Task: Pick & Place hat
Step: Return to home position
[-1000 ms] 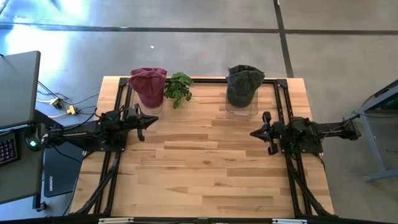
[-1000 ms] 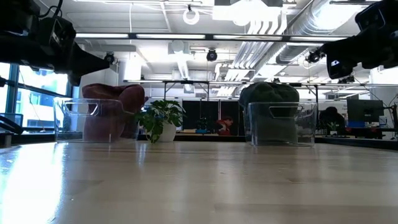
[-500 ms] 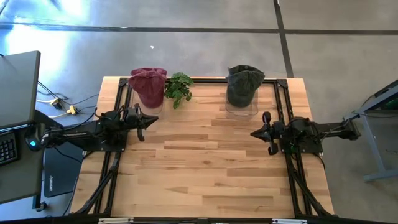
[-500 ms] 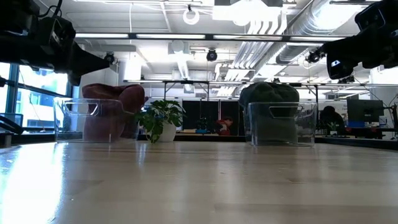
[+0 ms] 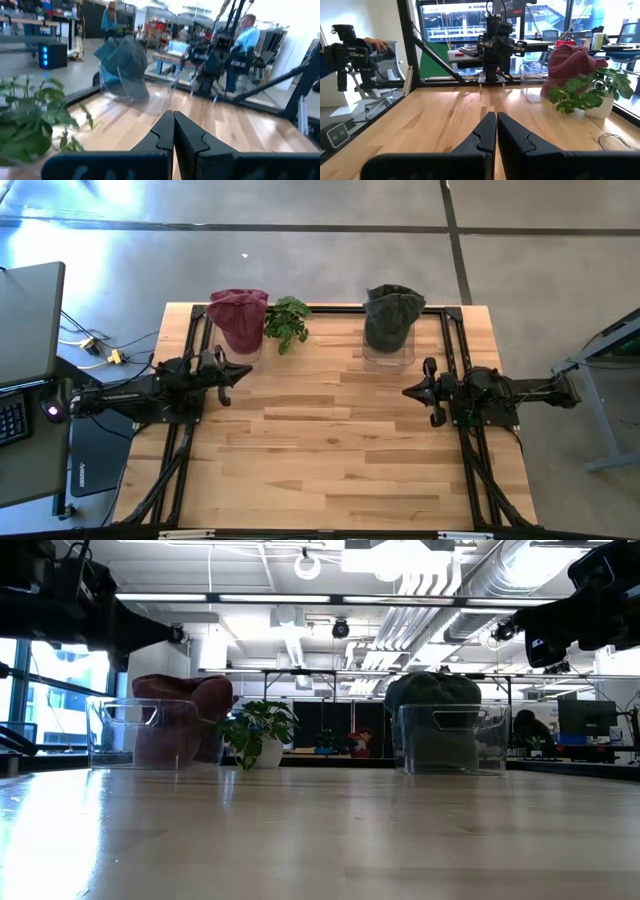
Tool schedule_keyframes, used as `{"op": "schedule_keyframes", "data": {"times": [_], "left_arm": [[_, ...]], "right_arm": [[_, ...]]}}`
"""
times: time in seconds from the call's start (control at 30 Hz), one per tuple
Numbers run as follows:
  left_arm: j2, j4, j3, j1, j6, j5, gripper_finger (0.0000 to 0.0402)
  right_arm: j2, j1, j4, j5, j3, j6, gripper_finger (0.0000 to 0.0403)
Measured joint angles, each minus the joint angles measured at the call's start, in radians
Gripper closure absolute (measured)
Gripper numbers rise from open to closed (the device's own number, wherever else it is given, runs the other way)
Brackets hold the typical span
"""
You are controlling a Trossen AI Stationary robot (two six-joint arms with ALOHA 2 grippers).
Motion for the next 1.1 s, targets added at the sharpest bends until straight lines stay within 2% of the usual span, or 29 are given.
{"op": "schedule_keyframes", "data": {"times": [1.1], "left_arm": [[0.002,-0.011,0.000,0.000,0.000,-0.002,0.0401]], "right_arm": [[0.014,0.006,0.002,-0.001,0.000,0.000,0.0391]]}}
